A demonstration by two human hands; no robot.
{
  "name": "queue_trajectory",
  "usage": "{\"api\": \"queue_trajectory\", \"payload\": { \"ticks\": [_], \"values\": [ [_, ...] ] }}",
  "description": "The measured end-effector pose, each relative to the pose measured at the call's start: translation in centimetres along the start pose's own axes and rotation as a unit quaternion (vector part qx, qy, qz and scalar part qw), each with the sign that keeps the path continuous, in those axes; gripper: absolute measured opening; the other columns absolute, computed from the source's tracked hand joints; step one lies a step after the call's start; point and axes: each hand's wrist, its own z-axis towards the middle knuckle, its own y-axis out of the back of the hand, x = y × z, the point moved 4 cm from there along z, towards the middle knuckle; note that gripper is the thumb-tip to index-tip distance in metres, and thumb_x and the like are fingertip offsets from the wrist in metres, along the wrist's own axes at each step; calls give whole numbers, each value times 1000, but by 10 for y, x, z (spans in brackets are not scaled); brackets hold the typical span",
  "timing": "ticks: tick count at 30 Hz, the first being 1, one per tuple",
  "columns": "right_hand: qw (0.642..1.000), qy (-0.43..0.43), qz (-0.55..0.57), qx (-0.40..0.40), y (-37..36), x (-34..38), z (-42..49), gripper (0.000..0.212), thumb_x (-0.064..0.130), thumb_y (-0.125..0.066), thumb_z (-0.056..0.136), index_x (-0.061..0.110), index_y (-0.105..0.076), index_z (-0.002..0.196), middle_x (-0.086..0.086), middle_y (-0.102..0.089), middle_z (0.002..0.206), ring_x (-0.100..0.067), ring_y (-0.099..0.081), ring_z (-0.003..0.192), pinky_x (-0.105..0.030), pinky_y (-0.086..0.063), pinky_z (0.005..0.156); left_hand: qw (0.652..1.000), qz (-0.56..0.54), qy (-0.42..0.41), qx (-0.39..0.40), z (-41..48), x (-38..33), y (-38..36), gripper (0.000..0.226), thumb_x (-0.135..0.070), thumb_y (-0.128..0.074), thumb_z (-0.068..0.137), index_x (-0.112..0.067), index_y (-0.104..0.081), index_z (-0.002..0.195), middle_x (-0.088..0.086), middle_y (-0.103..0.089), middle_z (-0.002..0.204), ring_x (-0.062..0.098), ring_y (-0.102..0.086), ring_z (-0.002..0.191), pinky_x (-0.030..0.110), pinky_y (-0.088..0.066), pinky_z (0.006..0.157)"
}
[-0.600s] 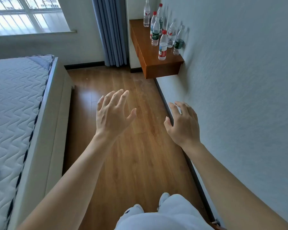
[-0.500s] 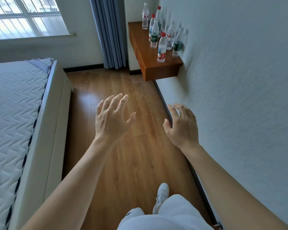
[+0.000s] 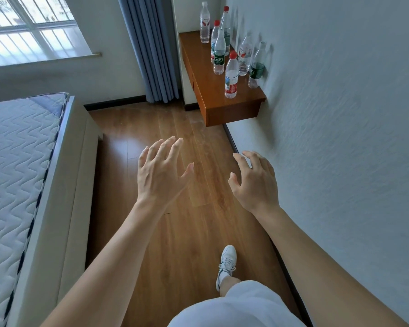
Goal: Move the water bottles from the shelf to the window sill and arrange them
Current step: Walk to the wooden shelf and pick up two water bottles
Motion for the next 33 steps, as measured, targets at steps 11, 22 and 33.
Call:
{"api": "queue_trajectory", "payload": {
  "ticks": [11,22,33],
  "values": [
    [1000,-8,10,21,-40,-85,166,48,39,-52,90,17,-62,132,-10,-61,136,-29,-54,129,-50,-49,106,999,-18,22,22,165,-45,-76,62,-57,-46,88,-24,-46,141,0,-51,145,23,-42,136,48,-34,112],
    [999,-25,9,42,-90,-129,283,50,42,-48,92,16,-61,133,-10,-60,137,-28,-53,130,-48,-50,104,998,-29,25,43,275,-38,-141,62,-58,-45,88,-23,-49,139,1,-53,143,24,-45,134,48,-35,111],
    [995,-68,-35,60,-150,-154,419,49,38,-48,93,15,-59,134,-10,-59,137,-30,-51,132,-47,-45,108,995,-62,10,79,433,14,-218,63,-58,-48,87,-22,-51,139,1,-54,142,24,-48,133,52,-38,109]
  ]
}}
